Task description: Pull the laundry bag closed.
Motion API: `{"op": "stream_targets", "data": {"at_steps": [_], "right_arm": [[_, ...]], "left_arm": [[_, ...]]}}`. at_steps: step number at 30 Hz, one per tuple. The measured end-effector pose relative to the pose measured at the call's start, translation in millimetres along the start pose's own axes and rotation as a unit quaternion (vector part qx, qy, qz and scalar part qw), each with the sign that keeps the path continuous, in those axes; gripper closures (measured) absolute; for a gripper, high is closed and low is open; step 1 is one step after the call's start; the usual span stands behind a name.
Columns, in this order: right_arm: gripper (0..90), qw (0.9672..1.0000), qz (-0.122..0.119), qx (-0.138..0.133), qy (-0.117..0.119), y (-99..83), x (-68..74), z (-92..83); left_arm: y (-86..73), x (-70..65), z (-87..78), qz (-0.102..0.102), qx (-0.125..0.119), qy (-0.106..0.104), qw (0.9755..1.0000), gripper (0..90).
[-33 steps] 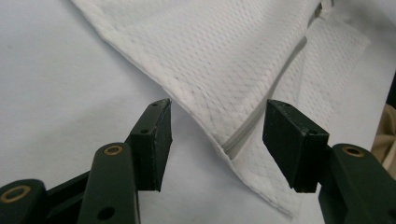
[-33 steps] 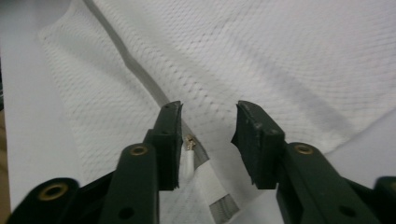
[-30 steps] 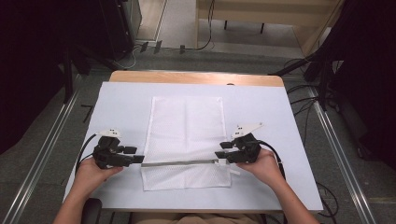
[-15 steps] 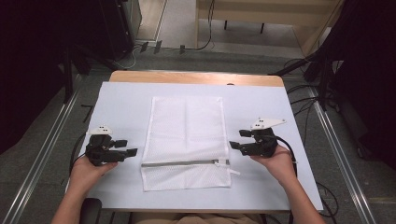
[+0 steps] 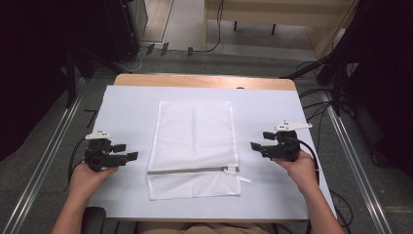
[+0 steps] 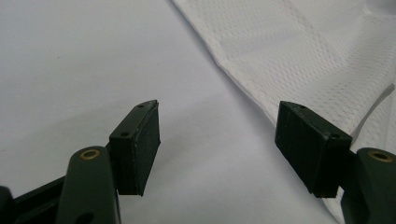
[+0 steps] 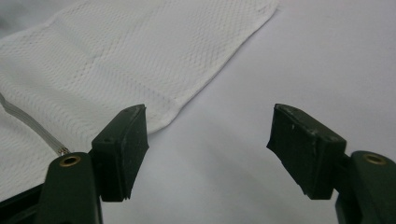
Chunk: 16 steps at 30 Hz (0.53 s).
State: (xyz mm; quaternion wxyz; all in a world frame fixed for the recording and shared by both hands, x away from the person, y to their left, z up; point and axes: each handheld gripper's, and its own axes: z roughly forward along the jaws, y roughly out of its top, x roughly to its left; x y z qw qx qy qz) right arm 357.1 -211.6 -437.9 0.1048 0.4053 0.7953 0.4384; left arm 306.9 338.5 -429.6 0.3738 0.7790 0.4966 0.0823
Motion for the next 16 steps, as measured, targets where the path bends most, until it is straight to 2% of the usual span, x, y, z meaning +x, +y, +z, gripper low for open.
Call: {"op": "stream_targets", "data": {"at_steps": [16], "right_arm": [[26.6, 0.9998, 0.012, 0.013, 0.000, -2.1, -3.0, 4.0]], "left_arm": [[-0.5, 1.6, 3.1, -0.008, 0.012, 0.003, 0.9999, 30.3]]}}
